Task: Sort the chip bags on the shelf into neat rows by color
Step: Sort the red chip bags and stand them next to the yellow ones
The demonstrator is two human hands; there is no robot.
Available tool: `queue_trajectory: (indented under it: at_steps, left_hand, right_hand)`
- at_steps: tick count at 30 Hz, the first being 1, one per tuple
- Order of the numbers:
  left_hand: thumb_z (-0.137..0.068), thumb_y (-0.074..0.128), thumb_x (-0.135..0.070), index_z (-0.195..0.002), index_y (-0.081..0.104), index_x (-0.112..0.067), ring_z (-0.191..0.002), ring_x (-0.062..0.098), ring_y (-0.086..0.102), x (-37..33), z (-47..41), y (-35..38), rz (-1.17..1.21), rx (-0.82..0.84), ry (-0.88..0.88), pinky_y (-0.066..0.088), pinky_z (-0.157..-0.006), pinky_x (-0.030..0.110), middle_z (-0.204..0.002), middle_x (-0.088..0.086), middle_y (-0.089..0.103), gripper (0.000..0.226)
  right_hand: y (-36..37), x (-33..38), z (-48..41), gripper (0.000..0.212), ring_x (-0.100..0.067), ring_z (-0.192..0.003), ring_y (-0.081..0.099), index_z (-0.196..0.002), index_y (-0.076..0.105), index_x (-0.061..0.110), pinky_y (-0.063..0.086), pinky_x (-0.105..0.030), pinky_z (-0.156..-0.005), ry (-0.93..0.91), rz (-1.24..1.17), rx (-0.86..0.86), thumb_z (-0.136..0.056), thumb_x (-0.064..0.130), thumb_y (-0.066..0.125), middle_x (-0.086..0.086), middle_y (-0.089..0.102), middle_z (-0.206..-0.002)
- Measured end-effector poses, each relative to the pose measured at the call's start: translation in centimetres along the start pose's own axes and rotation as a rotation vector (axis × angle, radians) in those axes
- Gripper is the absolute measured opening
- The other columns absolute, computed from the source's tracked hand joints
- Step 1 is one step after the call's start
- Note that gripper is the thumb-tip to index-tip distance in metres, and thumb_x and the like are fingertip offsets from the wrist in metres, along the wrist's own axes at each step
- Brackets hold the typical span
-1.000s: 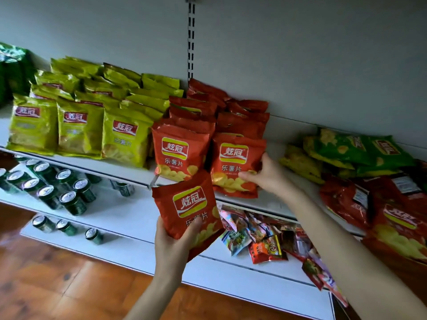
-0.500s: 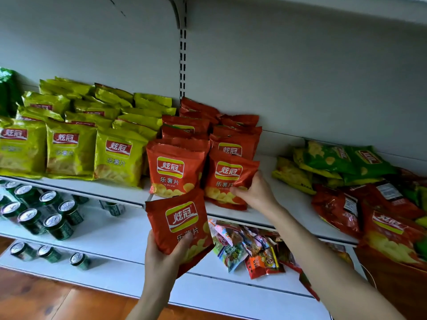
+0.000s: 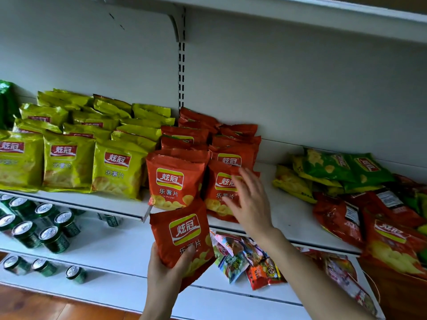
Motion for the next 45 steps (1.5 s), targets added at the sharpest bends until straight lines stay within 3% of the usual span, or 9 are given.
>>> queue_trajectory:
  at_steps: [10, 16, 21, 25, 28, 32, 37, 42, 45]
  left_hand:
    - [-0.073, 0.076, -0.001, -0.116, 0.056, -0.017, -0.087, 0.016, 0.067, 0.2, -0.8, -0.1, -0.014, 0.009, -0.009, 0.051, -0.063, 0.022, -0.099, 0.003, 0.07, 0.049]
    - [-0.067, 0.085, -0.008, -0.11, 0.058, -0.022, -0.083, 0.017, 0.071, 0.1, -0.8, -0.2, 0.013, 0.051, -0.029, 0.055, -0.065, 0.026, -0.091, -0.001, 0.074, 0.052]
    - [-0.064, 0.085, -0.018, -0.108, 0.059, -0.022, -0.084, 0.02, 0.071, -0.5, -0.5, 0.8, 0.017, 0.144, -0.076, 0.059, -0.071, 0.035, -0.093, 0.0, 0.074, 0.051]
    - [-0.057, 0.082, -0.028, -0.109, 0.059, -0.023, -0.084, 0.022, 0.072, -1.1, -0.4, 1.6, -0.012, 0.221, -0.107, 0.059, -0.073, 0.041, -0.095, 0.001, 0.074, 0.057]
    - [-0.057, 0.078, -0.031, -0.113, 0.059, -0.02, -0.087, 0.026, 0.071, -1.3, -0.3, 2.8, -0.02, 0.318, -0.133, 0.059, -0.074, 0.043, -0.097, 0.004, 0.073, 0.06]
    - [-0.055, 0.081, -0.031, -0.112, 0.059, -0.018, -0.086, 0.026, 0.071, -1.8, 0.2, 6.0, -0.038, 0.463, -0.143, 0.059, -0.07, 0.038, -0.096, 0.005, 0.074, 0.062]
    - [-0.056, 0.091, -0.033, -0.108, 0.056, -0.023, -0.086, 0.017, 0.071, -3.1, 0.0, 10.5, -0.102, 0.521, -0.031, 0.058, -0.066, 0.03, -0.094, -0.002, 0.074, 0.063]
    - [-0.077, 0.062, -0.037, -0.107, 0.058, -0.019, -0.095, 0.016, 0.067, -3.0, -1.2, 16.3, -0.138, 0.451, 0.17, 0.054, -0.077, 0.024, -0.1, -0.001, 0.069, 0.035]
    - [-0.09, 0.059, -0.028, -0.125, 0.053, -0.013, -0.108, 0.017, 0.058, -1.9, -2.9, 20.7, -0.462, 0.407, 0.365, 0.047, -0.084, 0.021, -0.122, 0.006, 0.059, 0.039]
  right_hand:
    - [4.6, -1.5, -1.5, 0.074, -0.03, -0.126, 0.045, -0.13, 0.048, 0.004, 0.028, -0.05, -0.099, -0.079, 0.206, 0.36, -0.084, 0.06, 0.03, -0.016, 0.049, -0.136]
    - [4.8, -1.5, -1.5, 0.082, -0.029, -0.134, 0.017, -0.139, 0.037, 0.003, 0.015, -0.051, -0.104, -0.055, 0.083, 0.402, -0.081, 0.061, 0.033, -0.02, 0.034, -0.145]
    - [2.5, -1.4, -1.8, 0.088, -0.011, -0.135, -0.013, -0.147, 0.01, 0.014, -0.007, -0.03, -0.111, -0.053, -0.082, 0.388, -0.083, 0.055, 0.054, 0.001, -0.007, -0.151]
    - [-1.1, -2.2, -1.8, 0.054, -0.013, -0.138, 0.021, -0.138, 0.041, 0.01, 0.019, -0.03, -0.113, 0.115, -0.342, 0.229, -0.09, 0.032, 0.056, -0.003, 0.027, -0.15]
    - [-3.9, -3.1, -0.8, 0.038, -0.007, -0.106, 0.056, -0.123, 0.054, 0.009, 0.046, -0.02, -0.093, 0.365, -0.668, 0.243, -0.088, 0.024, 0.059, -0.005, 0.057, -0.123]
    - [-5.3, -2.4, 1.3, 0.045, -0.003, -0.096, 0.059, -0.114, 0.05, 0.028, 0.049, -0.014, -0.082, 0.387, -0.856, 0.543, -0.074, 0.027, 0.071, 0.003, 0.058, -0.112]
    - [-8.3, -5.6, 1.7, 0.035, -0.01, -0.085, 0.06, -0.095, 0.047, 0.018, 0.054, -0.023, -0.072, 0.479, -0.878, 0.53, -0.074, 0.009, 0.073, 0.0, 0.059, -0.093]
    - [-12.6, -13.2, -0.7, 0.033, -0.001, -0.076, 0.06, -0.088, 0.049, 0.025, 0.053, -0.016, -0.065, 0.573, -0.839, 0.183, -0.075, 0.006, 0.072, 0.007, 0.06, -0.089]
    - [-14.7, -18.9, -3.2, 0.027, -0.006, -0.078, 0.061, -0.091, 0.047, 0.018, 0.055, -0.019, -0.057, 0.68, -0.857, -0.057, -0.079, 0.011, 0.07, 0.007, 0.057, -0.091]
Point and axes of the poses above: each hand's wrist, its own z-axis away from the middle knuckle, its own y-axis out of the palm, x = y × z, the point moved 5 cm from there along -z, towards the middle knuckle
